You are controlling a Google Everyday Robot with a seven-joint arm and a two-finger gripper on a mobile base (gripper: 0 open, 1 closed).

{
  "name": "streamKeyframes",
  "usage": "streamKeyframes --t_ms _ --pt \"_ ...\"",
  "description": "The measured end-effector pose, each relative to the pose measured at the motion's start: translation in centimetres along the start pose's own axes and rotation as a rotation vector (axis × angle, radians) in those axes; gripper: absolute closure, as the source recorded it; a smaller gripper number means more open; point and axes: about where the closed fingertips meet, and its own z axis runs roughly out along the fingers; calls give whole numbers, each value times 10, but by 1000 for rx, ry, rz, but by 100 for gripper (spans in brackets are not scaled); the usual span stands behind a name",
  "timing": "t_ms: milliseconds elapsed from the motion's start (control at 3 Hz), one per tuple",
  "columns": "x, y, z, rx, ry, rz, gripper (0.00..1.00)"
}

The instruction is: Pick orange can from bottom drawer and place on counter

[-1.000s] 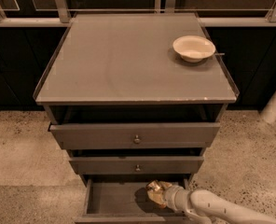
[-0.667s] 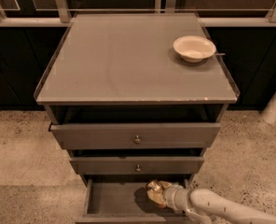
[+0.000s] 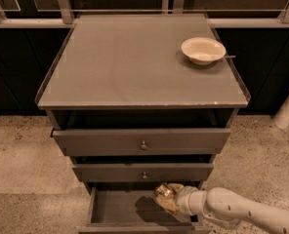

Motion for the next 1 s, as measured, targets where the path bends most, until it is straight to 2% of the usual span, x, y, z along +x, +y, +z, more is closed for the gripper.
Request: streamKeyframes --t_ms 333,667,1000 --pt "-45 12 -48 16 -37 -93 100" --pt "-88 19 -88 21 -102 -162 100" --pt "-89 19 -89 21 -101 -166 100"
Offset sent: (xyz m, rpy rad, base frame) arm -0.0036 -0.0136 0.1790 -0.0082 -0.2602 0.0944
